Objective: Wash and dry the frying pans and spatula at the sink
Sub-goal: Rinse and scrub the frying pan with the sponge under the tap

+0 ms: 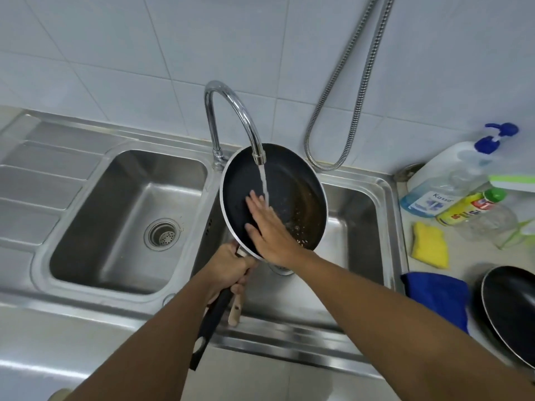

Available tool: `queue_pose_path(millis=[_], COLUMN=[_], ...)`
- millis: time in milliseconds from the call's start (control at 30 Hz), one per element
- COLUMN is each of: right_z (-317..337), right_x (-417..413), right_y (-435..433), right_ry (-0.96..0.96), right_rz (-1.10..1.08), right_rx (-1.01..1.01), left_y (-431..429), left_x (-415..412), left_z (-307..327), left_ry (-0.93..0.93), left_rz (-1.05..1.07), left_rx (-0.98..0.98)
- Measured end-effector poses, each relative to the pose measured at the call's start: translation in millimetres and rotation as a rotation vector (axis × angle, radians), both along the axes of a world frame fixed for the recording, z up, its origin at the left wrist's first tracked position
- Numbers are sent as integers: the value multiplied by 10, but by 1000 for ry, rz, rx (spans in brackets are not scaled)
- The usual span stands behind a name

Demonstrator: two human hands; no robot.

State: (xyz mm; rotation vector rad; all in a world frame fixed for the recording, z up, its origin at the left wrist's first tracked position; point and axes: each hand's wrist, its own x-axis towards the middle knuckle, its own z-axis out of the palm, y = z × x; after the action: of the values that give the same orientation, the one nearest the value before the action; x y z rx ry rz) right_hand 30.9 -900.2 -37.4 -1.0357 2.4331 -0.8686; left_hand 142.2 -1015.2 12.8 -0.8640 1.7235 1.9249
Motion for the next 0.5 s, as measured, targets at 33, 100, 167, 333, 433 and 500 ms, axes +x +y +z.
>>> queue_pose_path(millis=[33,100,167,333,433,500], right_z=[9,81,180,297,253,189], right_x=[-71,-283,-499,-300,-17,46], right_y=[17,81,125,85,143,236], right_ry=[-38,-125,-213,-82,-43,-115], right_rz=[-71,-242,-387,-145,78,45], right_rx=[47,122,132,112,75,95], left_y=[-6,0,21,93,91,82], left_x=[0,11,26,30,25,41], left_z=[32,96,152,211,200,175], left_ry=[3,13,29,55,51,48], left_rz=[-18,-47,-72,-26,1,2], left_rx=[-16,-41,-51,-19,-17,-10])
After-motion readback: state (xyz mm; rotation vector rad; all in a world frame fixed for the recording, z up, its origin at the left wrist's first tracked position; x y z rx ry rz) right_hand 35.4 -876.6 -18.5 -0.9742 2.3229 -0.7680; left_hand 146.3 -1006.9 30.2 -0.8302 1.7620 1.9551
